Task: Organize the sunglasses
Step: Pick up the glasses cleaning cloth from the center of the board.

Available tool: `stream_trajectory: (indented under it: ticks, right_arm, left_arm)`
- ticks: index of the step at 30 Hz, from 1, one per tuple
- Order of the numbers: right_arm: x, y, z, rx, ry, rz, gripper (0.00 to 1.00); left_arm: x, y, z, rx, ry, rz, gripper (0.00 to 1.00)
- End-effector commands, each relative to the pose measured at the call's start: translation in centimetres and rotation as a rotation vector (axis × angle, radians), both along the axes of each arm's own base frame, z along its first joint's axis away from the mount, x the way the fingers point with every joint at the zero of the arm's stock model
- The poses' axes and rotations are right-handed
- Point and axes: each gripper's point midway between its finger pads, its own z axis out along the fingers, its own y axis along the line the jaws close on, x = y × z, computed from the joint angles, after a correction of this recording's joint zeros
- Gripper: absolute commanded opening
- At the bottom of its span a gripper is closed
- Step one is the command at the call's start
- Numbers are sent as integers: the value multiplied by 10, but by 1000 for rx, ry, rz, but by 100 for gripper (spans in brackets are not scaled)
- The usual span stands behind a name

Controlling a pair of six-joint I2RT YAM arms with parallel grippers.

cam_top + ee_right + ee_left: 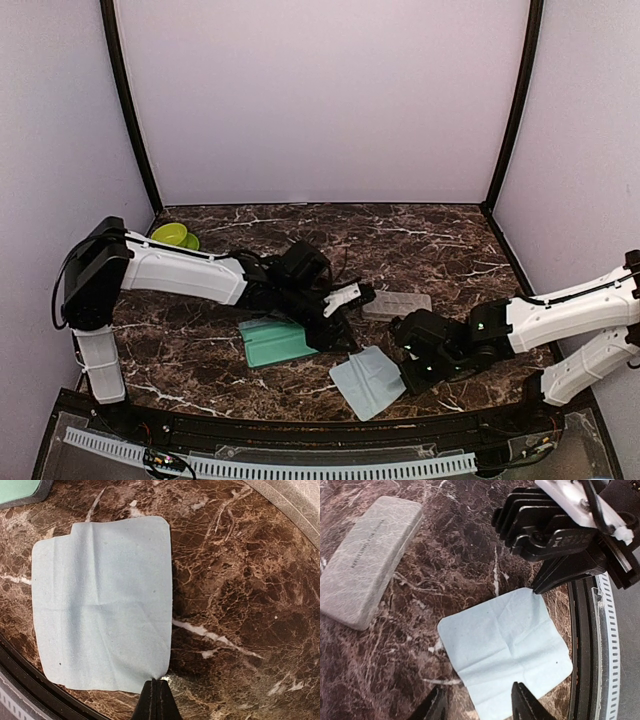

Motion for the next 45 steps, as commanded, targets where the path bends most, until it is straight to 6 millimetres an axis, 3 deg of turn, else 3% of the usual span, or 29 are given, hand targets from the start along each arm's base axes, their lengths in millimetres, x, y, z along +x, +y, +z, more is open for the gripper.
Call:
stream_trajectory:
  ticks: [1, 9, 16, 23, 32, 39, 45]
  right_arm:
    - [1, 1, 1, 27, 5, -12, 0]
    - [-3, -1, -8, 6, 37, -1, 0]
    - [-4, 0, -5, 23, 35, 1, 0]
    - [-6, -3, -5, 47, 37, -11, 0]
    - [-8, -5, -10, 45, 46, -7, 0]
    - [-8, -8, -10, 42, 45, -16, 0]
    - [-8, -8, -9, 44, 42, -15, 0]
  left_arm:
    - [-4, -27, 10, -74, -9, -66, 46]
    - [3, -53, -16, -18, -14, -38, 44]
    - [7, -62, -44, 39, -26, 1, 41]
    - [10, -72, -59, 43, -43, 40, 40]
    - [13, -76, -61, 32, -66, 71, 40]
    - [5, -84, -47, -54, -33, 44, 40]
    - [9, -82, -55, -33, -54, 55, 41]
